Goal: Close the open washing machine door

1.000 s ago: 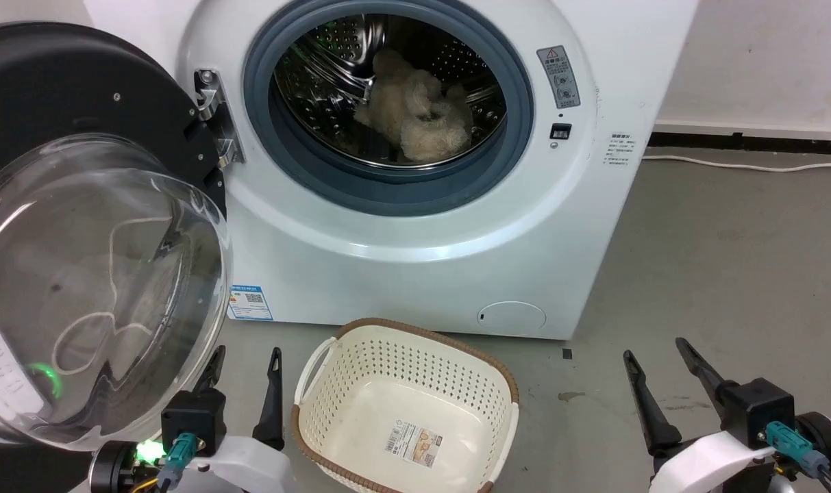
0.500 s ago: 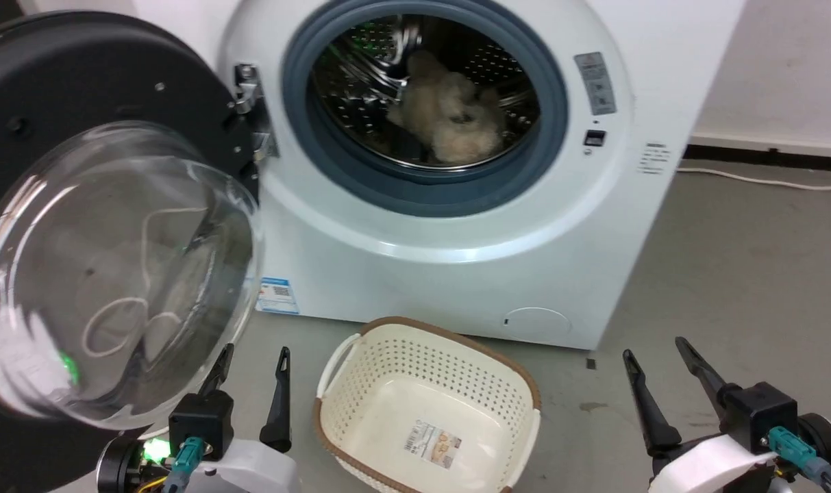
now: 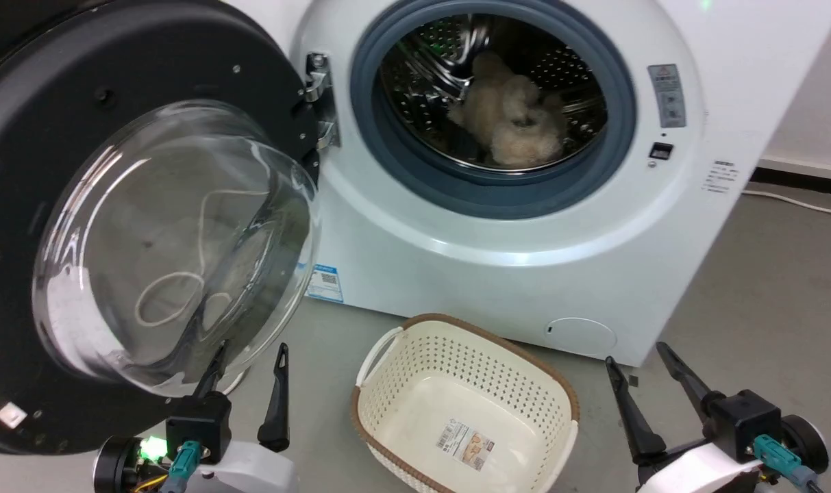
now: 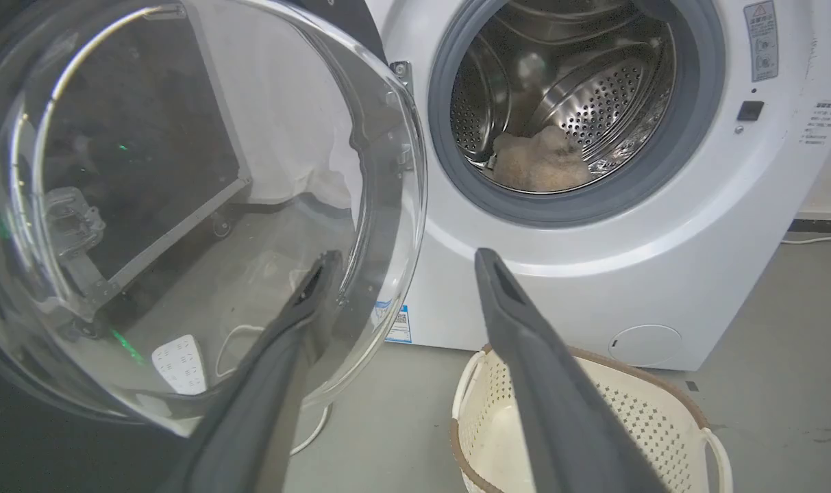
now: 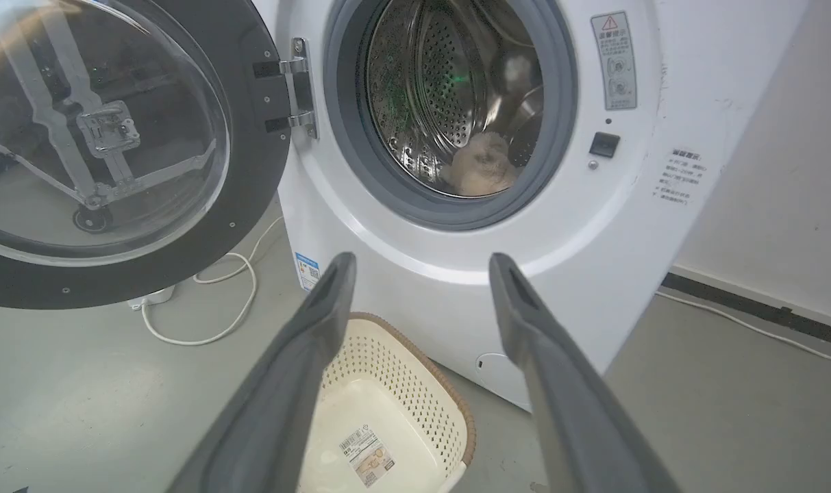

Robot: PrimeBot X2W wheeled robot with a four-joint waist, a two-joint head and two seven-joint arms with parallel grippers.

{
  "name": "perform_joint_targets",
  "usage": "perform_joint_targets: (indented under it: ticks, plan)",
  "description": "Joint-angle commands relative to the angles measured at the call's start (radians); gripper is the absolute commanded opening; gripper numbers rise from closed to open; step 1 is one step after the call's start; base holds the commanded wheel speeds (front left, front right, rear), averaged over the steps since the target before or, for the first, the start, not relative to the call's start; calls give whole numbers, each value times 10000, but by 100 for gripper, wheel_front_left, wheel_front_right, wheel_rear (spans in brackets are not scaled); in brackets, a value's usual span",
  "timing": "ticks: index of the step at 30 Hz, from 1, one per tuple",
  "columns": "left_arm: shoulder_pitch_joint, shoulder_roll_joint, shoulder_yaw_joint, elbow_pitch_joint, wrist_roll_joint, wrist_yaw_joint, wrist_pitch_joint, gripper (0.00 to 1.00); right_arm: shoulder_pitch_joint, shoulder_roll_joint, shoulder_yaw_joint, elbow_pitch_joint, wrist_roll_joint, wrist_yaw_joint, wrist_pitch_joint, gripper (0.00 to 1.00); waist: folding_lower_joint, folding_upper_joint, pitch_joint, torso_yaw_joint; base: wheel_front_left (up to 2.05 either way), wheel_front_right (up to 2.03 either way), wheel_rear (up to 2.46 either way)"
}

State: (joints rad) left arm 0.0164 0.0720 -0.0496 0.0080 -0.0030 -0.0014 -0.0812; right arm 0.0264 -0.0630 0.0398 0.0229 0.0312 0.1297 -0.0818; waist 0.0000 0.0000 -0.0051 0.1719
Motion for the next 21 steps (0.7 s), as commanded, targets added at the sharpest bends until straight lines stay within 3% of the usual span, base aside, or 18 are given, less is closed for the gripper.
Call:
perform_joint_targets:
  ticks: [1,21]
  plan:
    - [44,33,-19,-61,-24,76,-100,100,-92,-90,78,50,83,3,-95,100,0,0,36,97,0,0,0]
    - [367,127,41,-421,-83,354,-518,100,-602,-355,1052,518,432,5,-513,100,0,0,96,964,0,0,0]
